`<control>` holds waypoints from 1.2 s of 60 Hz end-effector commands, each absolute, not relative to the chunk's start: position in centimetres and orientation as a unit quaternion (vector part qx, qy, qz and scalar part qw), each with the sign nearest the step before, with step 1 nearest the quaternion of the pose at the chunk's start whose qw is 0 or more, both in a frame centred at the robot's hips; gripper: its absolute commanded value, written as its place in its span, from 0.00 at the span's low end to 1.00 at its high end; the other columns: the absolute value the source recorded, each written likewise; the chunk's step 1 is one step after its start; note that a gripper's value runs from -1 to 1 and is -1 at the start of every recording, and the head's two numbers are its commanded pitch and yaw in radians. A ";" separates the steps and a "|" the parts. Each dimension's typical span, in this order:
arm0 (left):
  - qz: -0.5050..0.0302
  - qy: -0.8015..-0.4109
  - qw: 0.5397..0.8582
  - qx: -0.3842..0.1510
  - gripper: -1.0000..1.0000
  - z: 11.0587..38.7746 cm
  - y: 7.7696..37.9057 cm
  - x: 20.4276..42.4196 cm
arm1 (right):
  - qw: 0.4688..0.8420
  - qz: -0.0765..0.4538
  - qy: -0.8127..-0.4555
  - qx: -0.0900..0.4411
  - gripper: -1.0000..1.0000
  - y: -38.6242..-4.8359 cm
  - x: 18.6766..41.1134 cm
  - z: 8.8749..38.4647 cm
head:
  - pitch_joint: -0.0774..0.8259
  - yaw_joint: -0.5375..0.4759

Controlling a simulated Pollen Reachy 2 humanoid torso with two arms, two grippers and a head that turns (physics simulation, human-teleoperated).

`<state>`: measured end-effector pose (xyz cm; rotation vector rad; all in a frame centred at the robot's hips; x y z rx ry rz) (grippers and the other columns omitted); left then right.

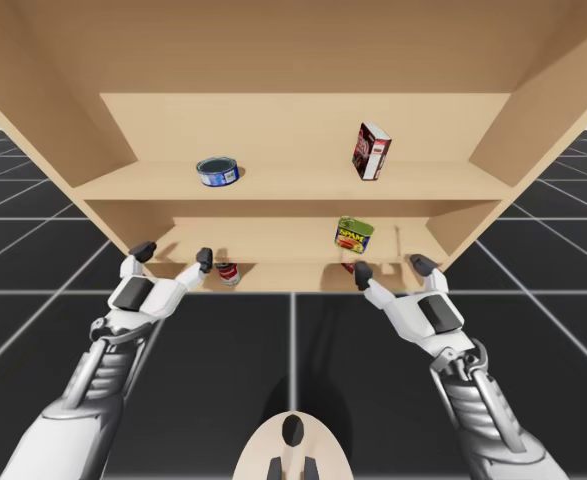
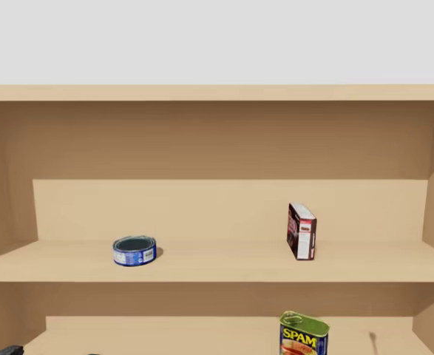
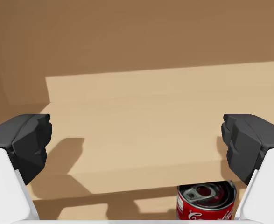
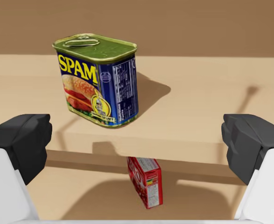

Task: Find the tomato soup can on the shelf and bring it to me.

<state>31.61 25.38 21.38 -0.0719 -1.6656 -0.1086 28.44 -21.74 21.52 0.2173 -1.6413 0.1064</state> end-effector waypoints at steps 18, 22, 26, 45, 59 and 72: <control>-0.048 -0.743 0.666 -0.038 0.00 21.6 25.2 31.3 | 0.672 0.032 -0.732 0.106 0.00 -21.3 28.1 21.8 | 0.26 0.54; -0.051 -0.745 0.664 -0.038 0.00 21.6 25.2 31.3 | 0.672 0.030 -0.733 0.103 0.00 -21.4 28.1 21.8 | 0.32 0.55; -0.052 -0.746 0.663 -0.039 0.00 21.6 25.2 31.3 | 0.672 0.030 -0.733 0.101 0.00 -21.5 28.1 21.8 | 0.37 0.56; -0.051 -0.754 0.653 -0.047 0.00 22.0 25.3 30.9 | 0.672 0.034 -0.733 0.093 0.00 -21.5 28.1 21.7 | 0.60 0.70; -0.050 -0.756 0.650 -0.053 0.00 22.3 25.0 30.4 | 0.673 0.033 -0.733 0.092 0.00 -21.5 28.0 21.7 | 0.70 0.78; -0.039 -0.768 0.635 -0.076 0.00 24.1 23.9 28.1 | 0.676 0.032 -0.730 0.089 0.00 -21.3 28.1 21.6 | 0.72 0.78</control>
